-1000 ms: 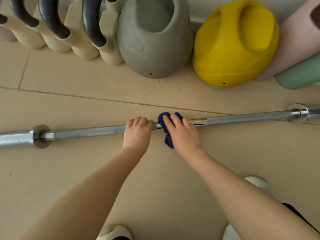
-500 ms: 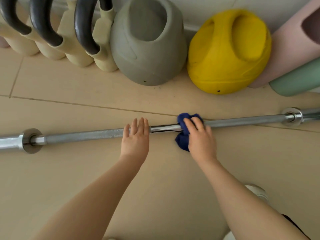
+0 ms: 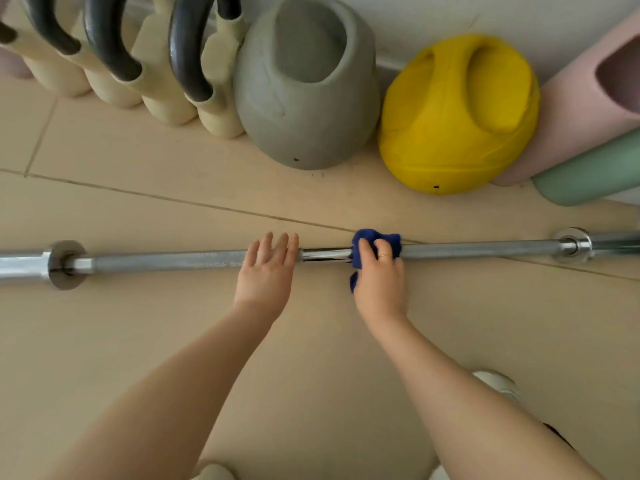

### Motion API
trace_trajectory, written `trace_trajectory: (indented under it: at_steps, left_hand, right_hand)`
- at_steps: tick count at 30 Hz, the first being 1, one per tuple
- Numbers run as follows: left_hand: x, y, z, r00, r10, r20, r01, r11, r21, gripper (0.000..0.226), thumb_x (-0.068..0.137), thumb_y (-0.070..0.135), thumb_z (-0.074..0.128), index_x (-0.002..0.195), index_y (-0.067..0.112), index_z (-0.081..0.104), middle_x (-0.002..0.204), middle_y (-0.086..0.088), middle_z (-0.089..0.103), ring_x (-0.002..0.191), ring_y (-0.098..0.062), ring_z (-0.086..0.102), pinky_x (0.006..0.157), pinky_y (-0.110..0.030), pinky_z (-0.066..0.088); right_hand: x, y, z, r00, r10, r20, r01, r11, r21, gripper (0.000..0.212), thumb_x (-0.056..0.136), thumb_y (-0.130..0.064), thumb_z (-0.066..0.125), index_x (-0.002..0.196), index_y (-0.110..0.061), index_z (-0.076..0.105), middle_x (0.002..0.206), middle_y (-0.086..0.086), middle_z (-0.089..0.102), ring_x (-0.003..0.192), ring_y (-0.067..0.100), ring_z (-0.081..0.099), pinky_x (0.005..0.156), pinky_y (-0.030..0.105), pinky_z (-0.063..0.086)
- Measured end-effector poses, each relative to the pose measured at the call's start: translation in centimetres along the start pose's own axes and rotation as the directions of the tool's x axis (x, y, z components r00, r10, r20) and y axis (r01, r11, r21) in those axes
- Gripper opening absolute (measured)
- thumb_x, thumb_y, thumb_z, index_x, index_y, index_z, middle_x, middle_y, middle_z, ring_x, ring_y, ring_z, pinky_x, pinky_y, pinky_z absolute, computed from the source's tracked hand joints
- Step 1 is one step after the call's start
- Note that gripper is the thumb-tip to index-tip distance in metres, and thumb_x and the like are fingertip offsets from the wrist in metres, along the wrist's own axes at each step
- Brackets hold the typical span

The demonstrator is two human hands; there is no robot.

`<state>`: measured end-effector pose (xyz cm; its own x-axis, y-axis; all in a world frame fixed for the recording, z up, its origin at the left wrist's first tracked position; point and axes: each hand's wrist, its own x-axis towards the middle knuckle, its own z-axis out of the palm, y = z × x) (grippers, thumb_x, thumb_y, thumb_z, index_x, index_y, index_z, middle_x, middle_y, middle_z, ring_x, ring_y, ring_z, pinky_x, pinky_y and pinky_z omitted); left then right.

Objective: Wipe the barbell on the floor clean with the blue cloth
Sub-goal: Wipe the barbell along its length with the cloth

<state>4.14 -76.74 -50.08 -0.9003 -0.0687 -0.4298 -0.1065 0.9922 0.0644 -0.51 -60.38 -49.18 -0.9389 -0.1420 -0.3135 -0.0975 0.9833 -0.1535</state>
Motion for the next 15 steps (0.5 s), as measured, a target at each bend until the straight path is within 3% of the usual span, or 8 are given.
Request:
trace_trajectory:
  at_steps: [5, 11, 15]
  left_hand:
    - [-0.7, -1.2, 0.0, 1.000, 0.002, -0.004, -0.003, 0.997, -0.072, 0.069, 0.095, 0.010, 0.035, 0.149, 0.016, -0.008, 0.159, -0.003, 0.001, 0.146, -0.029, -0.002, 0.118, -0.037, 0.003]
    - [-2.6, -6.0, 0.1, 0.965, -0.258, -0.047, 0.246, 0.952, -0.184, 0.068, 0.095, 0.010, 0.039, 0.150, 0.013, -0.001, 0.158, -0.005, 0.004, 0.145, -0.027, -0.003, 0.117, -0.038, 0.004]
    - [-4.0, -7.3, 0.3, 0.919, -0.394, -0.001, 0.383, 0.896, -0.223, 0.062, 0.097, 0.017, 0.039, 0.149, 0.013, 0.006, 0.158, -0.006, 0.006, 0.145, -0.028, -0.002, 0.116, -0.041, 0.004]
  right_hand:
    - [-1.5, -4.7, 1.4, 0.967, -0.213, 0.137, 0.193, 0.971, 0.142, 0.059, 0.090, -0.009, 0.047, 0.143, -0.025, 0.028, 0.151, -0.002, 0.023, 0.118, 0.030, 0.040, 0.093, 0.035, 0.039]
    - [-0.8, -6.4, 1.7, 0.997, -0.026, 0.067, 0.032, 0.995, -0.093, 0.054, 0.092, -0.009, 0.044, 0.142, -0.016, 0.025, 0.145, 0.006, 0.031, 0.115, 0.030, 0.043, 0.094, 0.034, 0.036]
    - [-2.3, -10.7, 2.3, 0.954, -0.241, 0.179, 0.253, 0.966, -0.049, 0.058, 0.091, -0.005, 0.045, 0.143, -0.012, 0.021, 0.148, 0.008, 0.027, 0.117, 0.031, 0.041, 0.096, 0.035, 0.037]
